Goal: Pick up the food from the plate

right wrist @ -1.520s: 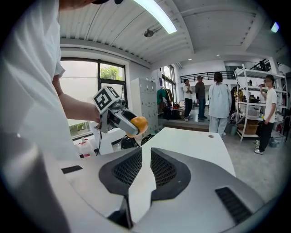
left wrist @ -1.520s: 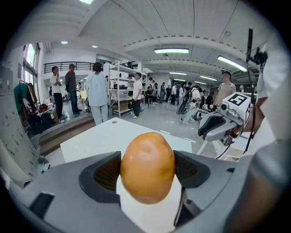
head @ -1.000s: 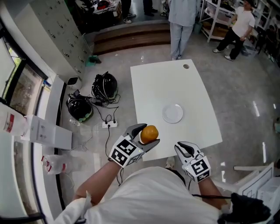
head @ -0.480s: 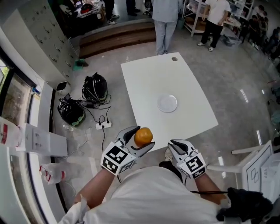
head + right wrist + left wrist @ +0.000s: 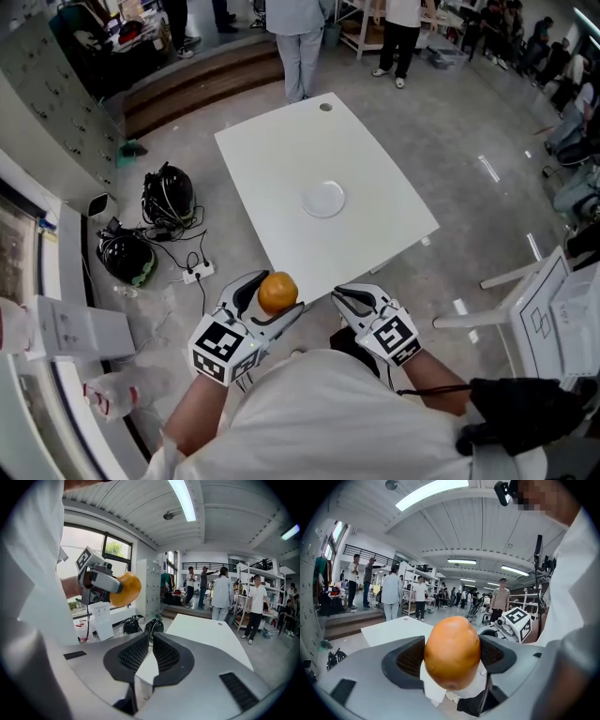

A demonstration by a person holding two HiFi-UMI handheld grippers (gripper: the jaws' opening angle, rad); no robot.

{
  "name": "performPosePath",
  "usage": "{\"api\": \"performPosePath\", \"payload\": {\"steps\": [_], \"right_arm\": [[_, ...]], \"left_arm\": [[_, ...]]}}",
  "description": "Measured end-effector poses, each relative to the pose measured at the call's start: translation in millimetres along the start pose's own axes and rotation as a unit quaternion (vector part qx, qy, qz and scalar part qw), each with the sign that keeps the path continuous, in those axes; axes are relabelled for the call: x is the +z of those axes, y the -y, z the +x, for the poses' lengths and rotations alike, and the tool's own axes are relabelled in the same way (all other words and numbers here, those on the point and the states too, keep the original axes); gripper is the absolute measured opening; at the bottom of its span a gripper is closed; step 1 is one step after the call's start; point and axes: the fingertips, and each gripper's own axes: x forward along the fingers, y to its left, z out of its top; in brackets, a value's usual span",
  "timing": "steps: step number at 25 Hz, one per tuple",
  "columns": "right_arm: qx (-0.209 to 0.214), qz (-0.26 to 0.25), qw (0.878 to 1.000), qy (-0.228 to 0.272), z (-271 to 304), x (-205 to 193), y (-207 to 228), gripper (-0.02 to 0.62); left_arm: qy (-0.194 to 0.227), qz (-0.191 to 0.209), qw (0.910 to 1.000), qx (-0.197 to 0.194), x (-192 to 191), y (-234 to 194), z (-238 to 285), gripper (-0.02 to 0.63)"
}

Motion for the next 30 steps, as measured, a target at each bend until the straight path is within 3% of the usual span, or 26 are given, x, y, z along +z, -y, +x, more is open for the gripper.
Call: {"api": "performPosePath", "payload": {"steps": [15,30], "right_arm": [[0.012,-0.032,0.999,-0.003,-10.7,-4.2,-23.3,0.026],[0.011,-0.033,0.999,-0.004,-16.2,-10.2,-25.6,0.025]], "left_arm": [[0.004,0.004,0.9999,-0.012,-6.6,28.1,-6.9,0.362],[-0.002,0.009,0.9998,-0.019,-10.1,35.2,-3.7,0.362]]}}
